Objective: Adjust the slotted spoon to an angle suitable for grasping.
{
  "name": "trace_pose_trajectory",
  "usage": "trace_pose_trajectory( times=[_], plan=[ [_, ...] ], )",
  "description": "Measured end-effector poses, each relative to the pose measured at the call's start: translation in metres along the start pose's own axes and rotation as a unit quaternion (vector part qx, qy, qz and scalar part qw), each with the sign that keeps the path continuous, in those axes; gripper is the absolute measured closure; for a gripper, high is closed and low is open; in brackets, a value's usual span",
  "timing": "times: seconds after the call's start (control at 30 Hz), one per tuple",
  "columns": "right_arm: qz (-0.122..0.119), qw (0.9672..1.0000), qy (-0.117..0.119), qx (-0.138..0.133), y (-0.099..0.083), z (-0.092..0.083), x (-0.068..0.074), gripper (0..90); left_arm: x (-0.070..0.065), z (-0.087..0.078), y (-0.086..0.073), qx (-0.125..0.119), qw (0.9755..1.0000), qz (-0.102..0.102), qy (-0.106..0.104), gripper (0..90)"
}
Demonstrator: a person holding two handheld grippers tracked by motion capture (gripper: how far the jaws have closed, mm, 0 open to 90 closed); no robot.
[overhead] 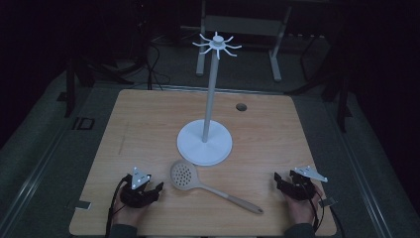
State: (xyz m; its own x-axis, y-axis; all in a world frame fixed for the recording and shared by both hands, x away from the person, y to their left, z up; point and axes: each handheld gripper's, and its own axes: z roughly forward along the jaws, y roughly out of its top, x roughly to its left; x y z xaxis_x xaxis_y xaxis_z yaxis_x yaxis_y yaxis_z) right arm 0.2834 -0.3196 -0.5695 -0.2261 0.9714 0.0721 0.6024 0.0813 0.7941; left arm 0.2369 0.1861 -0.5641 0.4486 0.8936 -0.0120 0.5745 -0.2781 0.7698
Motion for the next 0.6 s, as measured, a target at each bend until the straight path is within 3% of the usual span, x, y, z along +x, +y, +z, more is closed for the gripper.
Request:
trace_pose_trajectory(
  times=[0.2,0.4,0.6],
  plan=[
    [0.003,0.9998,0.012,-0.013,0.0,-0.006,0.001,41.7,0.0,-0.003,0.0,-0.007,0.9999,0.003,-0.007,47.5],
    [-0.017,0.9993,0.016,-0.03,0.001,-0.013,0.005,55.2,-0.001,-0.003,0.001,-0.009,0.9999,0.006,-0.006,49.2],
    [-0.015,0.9985,0.044,-0.028,0.0,-0.016,0.007,74.1,0.0,-0.004,0.001,-0.011,0.9999,0.003,-0.002,48.9]
  ],
)
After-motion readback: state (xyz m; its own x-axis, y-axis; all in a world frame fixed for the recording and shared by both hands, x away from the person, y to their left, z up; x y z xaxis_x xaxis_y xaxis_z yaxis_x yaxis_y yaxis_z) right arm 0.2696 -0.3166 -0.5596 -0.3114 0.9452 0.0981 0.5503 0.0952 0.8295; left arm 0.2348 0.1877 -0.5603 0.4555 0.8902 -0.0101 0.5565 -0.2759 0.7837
